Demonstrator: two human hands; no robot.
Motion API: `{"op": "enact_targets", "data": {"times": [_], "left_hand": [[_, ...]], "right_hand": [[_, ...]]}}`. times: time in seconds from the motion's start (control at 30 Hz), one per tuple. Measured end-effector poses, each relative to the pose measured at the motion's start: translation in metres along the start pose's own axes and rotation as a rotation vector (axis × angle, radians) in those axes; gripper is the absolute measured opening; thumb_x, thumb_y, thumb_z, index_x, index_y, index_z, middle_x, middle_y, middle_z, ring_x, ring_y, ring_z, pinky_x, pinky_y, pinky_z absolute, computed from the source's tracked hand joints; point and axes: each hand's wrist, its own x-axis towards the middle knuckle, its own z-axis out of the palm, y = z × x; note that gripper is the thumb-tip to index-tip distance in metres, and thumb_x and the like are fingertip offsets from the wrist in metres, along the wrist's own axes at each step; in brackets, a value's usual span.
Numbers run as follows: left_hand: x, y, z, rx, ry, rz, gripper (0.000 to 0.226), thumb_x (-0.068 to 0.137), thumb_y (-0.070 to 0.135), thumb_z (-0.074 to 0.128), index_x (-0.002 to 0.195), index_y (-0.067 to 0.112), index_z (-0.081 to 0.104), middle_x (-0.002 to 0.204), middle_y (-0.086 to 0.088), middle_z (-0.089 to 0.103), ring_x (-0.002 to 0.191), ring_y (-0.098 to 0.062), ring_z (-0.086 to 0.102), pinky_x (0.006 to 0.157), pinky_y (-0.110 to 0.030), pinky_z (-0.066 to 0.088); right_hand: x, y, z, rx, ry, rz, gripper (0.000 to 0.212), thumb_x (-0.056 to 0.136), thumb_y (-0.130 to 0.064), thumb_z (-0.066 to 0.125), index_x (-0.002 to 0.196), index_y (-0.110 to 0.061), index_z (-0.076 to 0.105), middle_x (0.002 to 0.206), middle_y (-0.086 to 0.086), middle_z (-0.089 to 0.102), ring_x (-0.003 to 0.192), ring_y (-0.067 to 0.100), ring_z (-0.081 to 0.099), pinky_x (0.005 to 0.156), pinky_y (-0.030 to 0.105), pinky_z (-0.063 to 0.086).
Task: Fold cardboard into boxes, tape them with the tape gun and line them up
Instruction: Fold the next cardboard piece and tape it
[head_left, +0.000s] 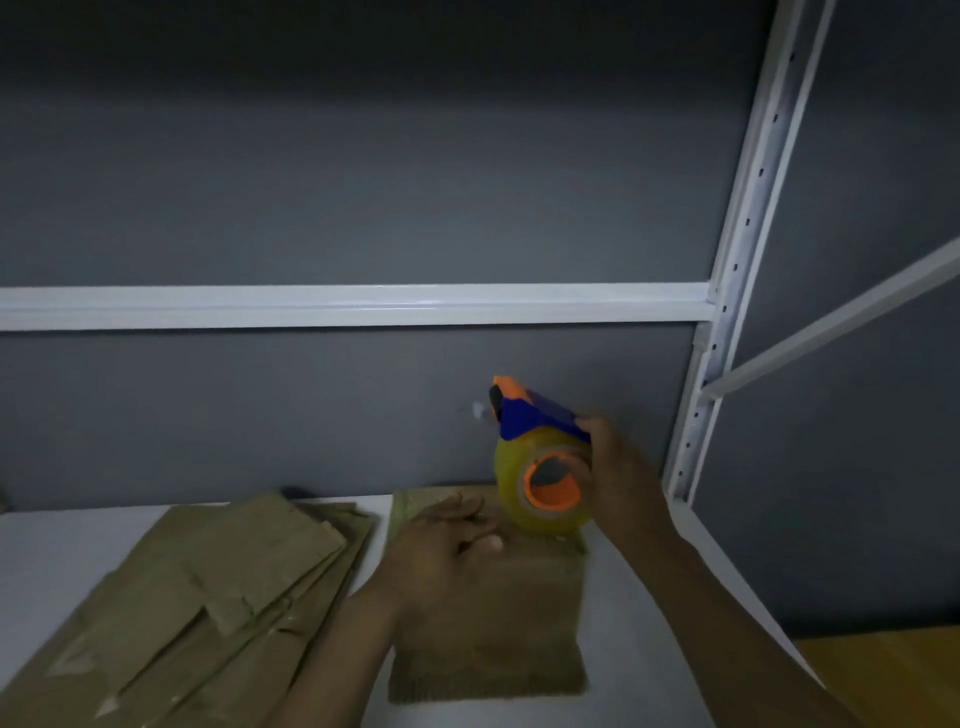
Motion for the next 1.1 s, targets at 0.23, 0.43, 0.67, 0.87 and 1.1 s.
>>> {"op": "enact_targets", "data": {"times": [0.23, 0.43, 0.67, 0.87, 1.1], "left_hand": [[0.009, 0.029, -0.029, -0.833, 0.408, -0.28, 0.059, 0.094, 0.056, 0.026, 0.092, 0.021, 0.074, 0.089, 0.004, 0.074, 0.089, -0.007, 0.067, 0.086, -0.03, 0.05], [0.029, 0.051, -0.067, -1.32, 0.29, -0.432, 0.019, 0.097, 0.016, 0.056, 0.083, 0.004, 0.063, 0.072, -0.009, 0.065, 0.06, -0.013, 0.055, 0.057, -0.025, 0.04], [0.027, 0.041, -0.082, -1.247, 0.304, -0.483, 0.021, 0.092, 0.006, 0.056, 0.072, 0.008, 0.06, 0.056, -0.003, 0.061, 0.052, -0.013, 0.054, 0.054, -0.025, 0.039], [0.025, 0.014, -0.103, -1.302, 0.445, -0.618, 0.024, 0.093, 0.001, 0.05, 0.071, 0.009, 0.056, 0.044, 0.002, 0.053, 0.043, -0.009, 0.047, 0.053, -0.023, 0.037], [0.015, -0.001, -0.075, -1.481, 0.51, -0.636, 0.018, 0.095, 0.0, 0.05, 0.079, 0.004, 0.057, 0.052, -0.002, 0.06, 0.075, -0.023, 0.066, 0.081, -0.038, 0.055]], "right_hand": [[0.005, 0.002, 0.002, -0.103, -0.059, -0.092, 0.049, 0.09, -0.027, 0.063, 0.133, -0.011, 0.047, 0.127, 0.006, 0.058, 0.107, 0.025, 0.059, 0.075, 0.025, 0.04], [0.017, 0.0, -0.005, -0.204, -0.075, -0.062, 0.043, 0.078, -0.028, 0.072, 0.115, -0.021, 0.051, 0.102, -0.006, 0.05, 0.091, 0.018, 0.053, 0.063, 0.021, 0.031], [0.03, 0.007, 0.001, 0.024, -0.291, -0.197, 0.069, 0.078, -0.013, 0.07, 0.128, -0.045, 0.034, 0.116, -0.012, 0.038, 0.098, 0.005, 0.041, 0.073, 0.004, 0.033], [0.035, 0.002, 0.012, 0.087, -0.362, -0.246, 0.079, 0.08, -0.013, 0.063, 0.132, -0.057, 0.021, 0.113, -0.007, 0.04, 0.086, 0.011, 0.05, 0.067, 0.001, 0.036], [0.037, 0.001, 0.023, 0.171, -0.34, -0.227, 0.074, 0.068, -0.021, 0.055, 0.127, -0.059, 0.029, 0.113, -0.002, 0.042, 0.087, 0.004, 0.05, 0.07, 0.003, 0.039]]}}
